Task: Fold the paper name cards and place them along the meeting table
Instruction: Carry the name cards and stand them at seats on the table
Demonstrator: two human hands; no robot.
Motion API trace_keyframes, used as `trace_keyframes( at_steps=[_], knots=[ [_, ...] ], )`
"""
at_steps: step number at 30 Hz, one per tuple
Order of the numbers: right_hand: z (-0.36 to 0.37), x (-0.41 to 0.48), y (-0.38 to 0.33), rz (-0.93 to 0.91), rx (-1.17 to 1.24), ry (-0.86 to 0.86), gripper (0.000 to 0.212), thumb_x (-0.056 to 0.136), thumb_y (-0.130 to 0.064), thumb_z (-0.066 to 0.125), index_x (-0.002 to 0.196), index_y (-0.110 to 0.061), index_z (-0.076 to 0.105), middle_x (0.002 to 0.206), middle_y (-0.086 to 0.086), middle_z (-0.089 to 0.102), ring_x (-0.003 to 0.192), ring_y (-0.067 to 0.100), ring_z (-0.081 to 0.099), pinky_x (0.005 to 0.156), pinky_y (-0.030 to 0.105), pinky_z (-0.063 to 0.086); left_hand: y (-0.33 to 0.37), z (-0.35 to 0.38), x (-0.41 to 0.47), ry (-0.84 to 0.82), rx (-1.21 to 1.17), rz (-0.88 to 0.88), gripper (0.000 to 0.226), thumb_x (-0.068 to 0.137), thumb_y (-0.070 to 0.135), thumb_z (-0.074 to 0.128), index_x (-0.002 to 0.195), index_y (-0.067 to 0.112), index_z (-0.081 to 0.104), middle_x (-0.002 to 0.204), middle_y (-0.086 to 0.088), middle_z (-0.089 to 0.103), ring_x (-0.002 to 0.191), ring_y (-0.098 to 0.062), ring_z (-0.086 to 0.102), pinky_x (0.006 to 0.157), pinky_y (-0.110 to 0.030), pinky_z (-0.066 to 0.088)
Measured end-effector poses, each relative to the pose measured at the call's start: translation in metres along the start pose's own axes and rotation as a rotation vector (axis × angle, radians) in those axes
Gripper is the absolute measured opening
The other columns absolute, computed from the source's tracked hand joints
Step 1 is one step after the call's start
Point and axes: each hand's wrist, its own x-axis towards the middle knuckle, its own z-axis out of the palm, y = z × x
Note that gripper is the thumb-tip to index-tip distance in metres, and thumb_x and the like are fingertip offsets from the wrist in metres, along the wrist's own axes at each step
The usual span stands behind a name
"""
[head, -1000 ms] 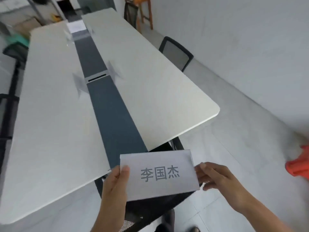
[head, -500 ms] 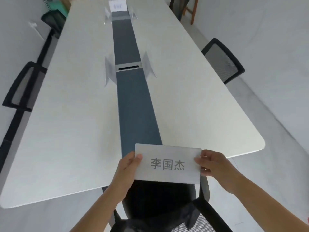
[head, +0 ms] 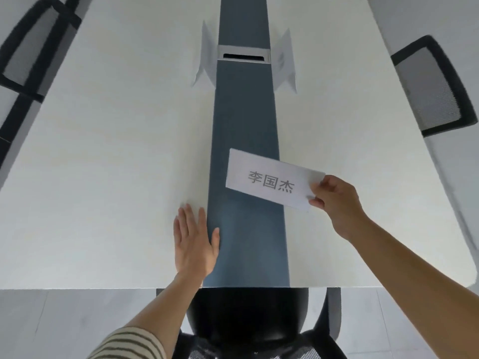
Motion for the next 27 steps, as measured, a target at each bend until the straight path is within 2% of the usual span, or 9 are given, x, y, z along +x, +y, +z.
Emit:
trace_keyframes(
  at_steps=[3,6,10,14,18,21,23,25,27],
  knots=[
    [0.019,0.03,-0.008,-0.009,-0.005,-0.008,0.017,0.091,-0.005,0.059,0.078,-0.015,0.061,0.087,-0.002,0.065,0.09,0.018,0.064,0.087,0.033,0.055,-0.002,0.001,0.002,-0.025,0.017,-0.016,0.069,0.095,0.05,0.017,0.15,0.009,0.019,0.159,-0.024,0.009,0.148,-0.038,0.004,0.12,-0.046,0.004],
    [0.042,0.06,-0.015,-0.028,-0.007,-0.018,0.02,0.091,-0.003,0.058,0.077,-0.017,0.061,0.085,-0.005,0.063,0.09,0.016,0.063,0.088,0.031,0.056,-0.004,0.002,0.003,-0.022,0.016,-0.006,0.068,0.095,0.049,0.022,0.149,0.009,0.025,0.158,-0.025,0.012,0.147,-0.038,0.009,0.117,-0.047,0.006],
    [0.068,0.1,-0.024,-0.073,-0.006,-0.023,0.016,0.092,-0.004,0.056,0.083,-0.015,0.061,0.085,-0.006,0.06,0.091,0.014,0.059,0.089,0.028,0.056,-0.005,0.004,0.004,-0.019,0.008,0.006,0.066,0.094,0.047,0.028,0.147,0.008,0.031,0.156,-0.027,0.019,0.146,-0.04,0.015,0.116,-0.048,0.011],
    [0.084,0.134,-0.026,-0.076,0.016,-0.028,0.009,0.093,-0.004,0.054,0.099,-0.009,0.06,0.089,-0.004,0.059,0.099,0.019,0.058,0.092,0.032,0.054,-0.007,0.006,0.004,-0.01,0.001,0.018,0.064,0.093,0.045,0.032,0.145,0.007,0.034,0.155,-0.028,0.022,0.145,-0.041,0.019,0.115,-0.05,0.015],
    [0.089,0.148,-0.027,-0.031,0.001,0.012,0.01,0.093,-0.008,0.054,0.102,-0.009,0.057,0.099,0.0,0.06,0.105,0.025,0.059,0.086,0.03,0.056,-0.008,0.007,0.004,-0.002,-0.004,0.026,0.063,0.093,0.044,0.036,0.145,0.007,0.035,0.154,-0.028,0.023,0.144,-0.042,0.02,0.114,-0.05,0.017],
    [0.084,0.139,-0.032,-0.105,-0.257,0.185,0.039,0.088,-0.024,0.06,0.125,-0.015,0.051,0.125,0.006,0.059,0.115,0.027,0.058,0.095,0.042,0.052,-0.007,0.006,0.005,0.007,-0.022,0.036,0.063,0.093,0.044,0.038,0.144,0.007,0.036,0.154,-0.028,0.024,0.144,-0.042,0.021,0.114,-0.05,0.018],
    [0.082,0.126,-0.037,-0.347,-0.565,0.284,0.056,0.087,-0.029,0.063,0.138,-0.018,0.041,0.14,0.008,0.049,0.126,0.029,0.048,0.097,0.045,0.045,-0.006,0.006,0.005,0.016,-0.033,0.041,0.063,0.093,0.043,0.038,0.144,0.007,0.037,0.154,-0.028,0.024,0.144,-0.043,0.022,0.114,-0.051,0.019],
    [0.089,0.116,-0.041,-0.607,-0.838,0.249,0.064,0.088,-0.03,0.063,0.145,-0.021,0.033,0.152,0.01,0.034,0.138,0.031,0.032,0.098,0.051,0.043,-0.006,0.006,0.004,0.019,-0.035,0.037,0.063,0.093,0.043,0.037,0.144,0.006,0.038,0.154,-0.028,0.024,0.143,-0.043,0.022,0.114,-0.051,0.019],
    [0.103,0.116,-0.042,-0.678,-1.035,0.146,0.069,0.089,-0.033,0.061,0.149,-0.025,0.026,0.159,0.01,0.02,0.146,0.031,0.017,0.103,0.055,0.038,-0.006,0.005,0.004,0.031,-0.031,0.038,0.063,0.093,0.043,0.036,0.144,0.007,0.038,0.154,-0.028,0.024,0.144,-0.042,0.021,0.114,-0.05,0.018]
  ],
)
